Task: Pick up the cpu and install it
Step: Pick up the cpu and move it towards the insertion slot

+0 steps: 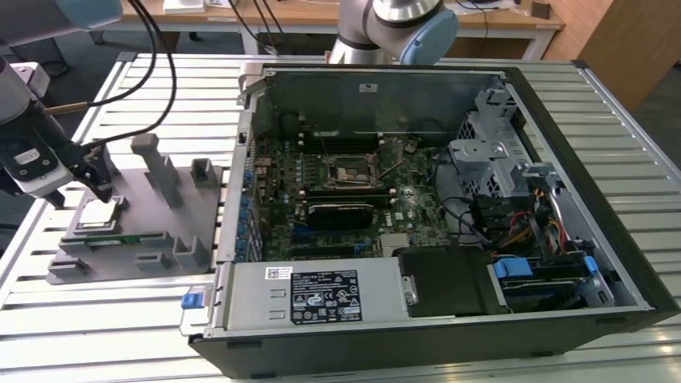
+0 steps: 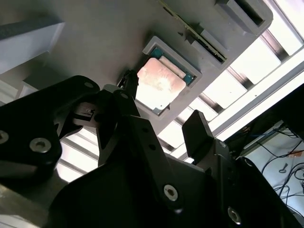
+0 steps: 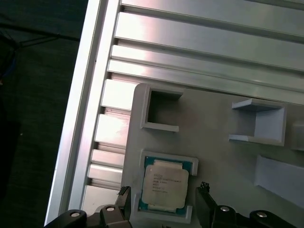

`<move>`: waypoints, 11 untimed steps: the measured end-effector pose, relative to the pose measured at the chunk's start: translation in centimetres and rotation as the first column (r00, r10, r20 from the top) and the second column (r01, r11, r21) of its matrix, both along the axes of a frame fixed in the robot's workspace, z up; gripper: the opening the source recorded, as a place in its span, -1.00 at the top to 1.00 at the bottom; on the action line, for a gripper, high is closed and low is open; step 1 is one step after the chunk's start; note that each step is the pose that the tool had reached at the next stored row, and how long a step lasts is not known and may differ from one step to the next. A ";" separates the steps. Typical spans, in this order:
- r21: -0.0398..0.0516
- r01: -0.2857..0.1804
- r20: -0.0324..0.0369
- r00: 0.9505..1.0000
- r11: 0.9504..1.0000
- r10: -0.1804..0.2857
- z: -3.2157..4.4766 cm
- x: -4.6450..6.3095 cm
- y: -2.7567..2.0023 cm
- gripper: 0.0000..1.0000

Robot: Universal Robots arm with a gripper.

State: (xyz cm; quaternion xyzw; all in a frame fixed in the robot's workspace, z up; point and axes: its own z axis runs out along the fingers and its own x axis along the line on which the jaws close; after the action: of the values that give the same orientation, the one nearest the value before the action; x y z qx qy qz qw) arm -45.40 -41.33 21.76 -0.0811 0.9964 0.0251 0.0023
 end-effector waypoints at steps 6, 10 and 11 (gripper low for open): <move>0.000 -0.010 0.000 1.000 1.000 0.010 -0.74 0.1 0.02 -0.29; 0.000 -0.014 0.000 1.000 1.000 0.014 -1.25 0.2 0.06 -0.29; 0.000 -0.014 0.000 1.000 1.000 0.014 -1.37 0.2 0.07 -0.29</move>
State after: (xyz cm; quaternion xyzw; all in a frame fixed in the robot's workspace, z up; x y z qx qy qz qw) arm -45.23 -41.26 20.39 -0.0883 0.9958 0.0251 0.0021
